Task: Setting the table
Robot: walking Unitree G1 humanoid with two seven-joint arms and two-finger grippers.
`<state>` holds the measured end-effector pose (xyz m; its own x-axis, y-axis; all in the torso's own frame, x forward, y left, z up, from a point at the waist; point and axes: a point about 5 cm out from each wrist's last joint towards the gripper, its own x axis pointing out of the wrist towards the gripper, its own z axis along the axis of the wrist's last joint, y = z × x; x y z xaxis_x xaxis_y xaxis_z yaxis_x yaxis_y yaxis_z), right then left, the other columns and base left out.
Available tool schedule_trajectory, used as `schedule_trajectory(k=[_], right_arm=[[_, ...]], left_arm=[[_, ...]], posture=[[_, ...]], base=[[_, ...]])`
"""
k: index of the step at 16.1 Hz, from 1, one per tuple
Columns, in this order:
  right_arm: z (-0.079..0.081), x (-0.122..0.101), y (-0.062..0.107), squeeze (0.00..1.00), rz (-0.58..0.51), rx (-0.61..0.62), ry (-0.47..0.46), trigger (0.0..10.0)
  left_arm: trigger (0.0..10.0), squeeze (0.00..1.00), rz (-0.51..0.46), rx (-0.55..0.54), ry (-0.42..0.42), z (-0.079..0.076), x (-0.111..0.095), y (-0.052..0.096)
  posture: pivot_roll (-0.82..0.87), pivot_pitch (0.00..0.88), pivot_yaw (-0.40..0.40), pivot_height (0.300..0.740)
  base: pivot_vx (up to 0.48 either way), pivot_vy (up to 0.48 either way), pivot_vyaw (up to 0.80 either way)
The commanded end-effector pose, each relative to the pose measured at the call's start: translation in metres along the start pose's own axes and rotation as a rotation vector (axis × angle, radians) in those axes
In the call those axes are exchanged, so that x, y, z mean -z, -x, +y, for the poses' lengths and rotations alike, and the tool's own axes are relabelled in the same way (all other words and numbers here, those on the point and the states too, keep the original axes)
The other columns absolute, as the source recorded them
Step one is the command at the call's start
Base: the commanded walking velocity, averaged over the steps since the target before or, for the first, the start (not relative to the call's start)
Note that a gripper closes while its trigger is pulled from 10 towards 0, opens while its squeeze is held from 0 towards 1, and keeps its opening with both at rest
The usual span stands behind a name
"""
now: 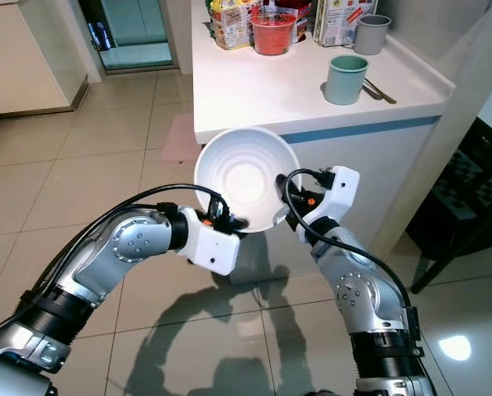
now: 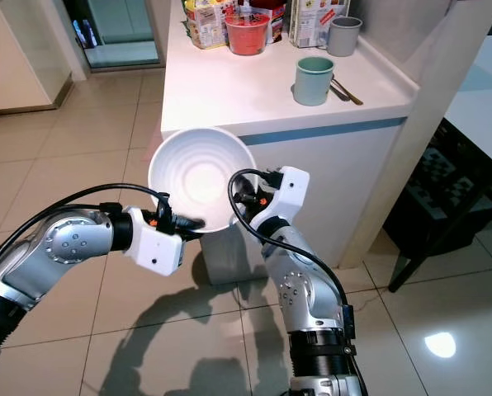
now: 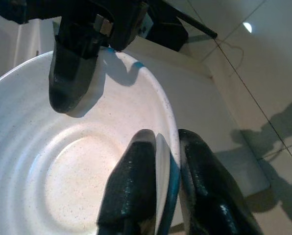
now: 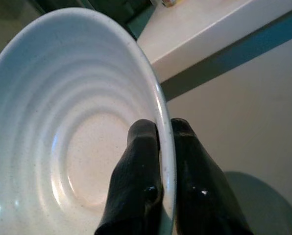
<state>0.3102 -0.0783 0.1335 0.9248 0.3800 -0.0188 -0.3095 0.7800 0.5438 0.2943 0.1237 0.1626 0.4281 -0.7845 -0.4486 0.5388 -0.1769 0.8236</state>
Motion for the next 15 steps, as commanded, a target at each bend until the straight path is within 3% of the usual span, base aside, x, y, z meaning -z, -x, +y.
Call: schedule_trajectory(k=[1, 7, 12, 15], right_arm=[[0.004, 0.012, 0.001, 0.0, 0.053, -0.018, 0.001, 0.0], [0.003, 0.014, 0.003, 0.0, 0.057, -0.018, 0.004, 0.0], [0.0, 0.016, 0.003, 0.0, 0.065, -0.01, 0.021, 0.0], [0.0, 0.016, 0.002, 0.0, 0.066, -0.008, 0.024, 0.0]], left_arm=[[10.0, 1.0, -0.034, -0.132, -0.034, 0.024, -0.007, 0.008], [10.0, 1.0, -0.032, -0.141, -0.039, 0.024, -0.008, 0.009], [10.0, 1.0, -0.031, -0.226, -0.033, 0.048, -0.01, 0.017], [10.0, 1.0, -0.037, -0.236, -0.012, 0.052, -0.011, 0.022]], posture=[[0.17, 0.0, 0.084, 0.74], [0.17, 0.0, 0.081, 0.74], [0.17, 0.0, 0.078, 0.74], [0.17, 0.0, 0.081, 0.74]], base=[[0.0, 0.0, 0.0], [0.0, 0.0, 0.0], [0.0, 0.0, 0.0], [0.0, 0.0, 0.0]])
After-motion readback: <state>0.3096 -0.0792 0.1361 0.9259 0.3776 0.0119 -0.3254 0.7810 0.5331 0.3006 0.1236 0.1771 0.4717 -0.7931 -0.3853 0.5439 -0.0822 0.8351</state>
